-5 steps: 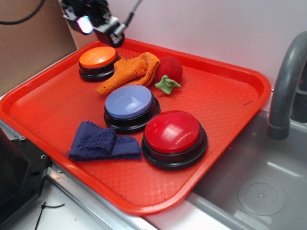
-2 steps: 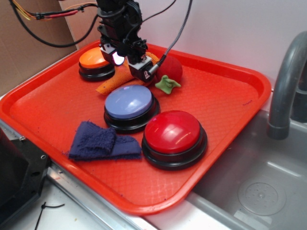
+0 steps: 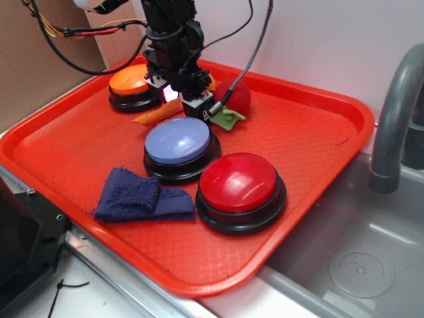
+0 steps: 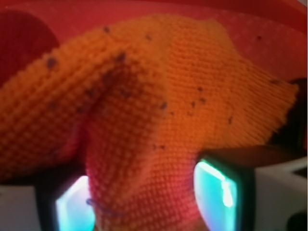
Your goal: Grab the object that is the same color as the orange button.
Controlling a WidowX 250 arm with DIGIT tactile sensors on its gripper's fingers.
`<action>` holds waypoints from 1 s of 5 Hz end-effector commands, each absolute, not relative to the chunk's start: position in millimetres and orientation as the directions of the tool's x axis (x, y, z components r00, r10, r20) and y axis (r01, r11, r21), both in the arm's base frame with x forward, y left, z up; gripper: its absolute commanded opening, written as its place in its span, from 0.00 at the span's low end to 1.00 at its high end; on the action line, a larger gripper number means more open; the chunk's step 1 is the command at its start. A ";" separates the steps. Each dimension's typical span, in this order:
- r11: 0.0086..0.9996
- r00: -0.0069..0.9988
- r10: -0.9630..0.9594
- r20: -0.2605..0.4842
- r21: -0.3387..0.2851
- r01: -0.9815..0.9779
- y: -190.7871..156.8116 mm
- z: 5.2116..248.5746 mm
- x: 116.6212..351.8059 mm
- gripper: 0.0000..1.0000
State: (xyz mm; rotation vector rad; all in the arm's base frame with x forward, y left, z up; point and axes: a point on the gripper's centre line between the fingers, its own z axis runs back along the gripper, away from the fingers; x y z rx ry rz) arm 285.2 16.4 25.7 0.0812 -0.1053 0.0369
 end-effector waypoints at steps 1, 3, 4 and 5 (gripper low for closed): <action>0.995 0.986 0.034 0.161 0.085 -0.048 18.0 41.3 294.7 0.00; 0.998 0.996 0.046 0.074 0.045 -0.050 30.4 85.0 278.3 0.00; 0.995 0.995 0.082 0.057 0.059 -0.086 41.4 127.8 250.1 0.00; 0.985 0.984 0.163 0.078 0.035 -0.166 49.5 158.2 215.3 0.00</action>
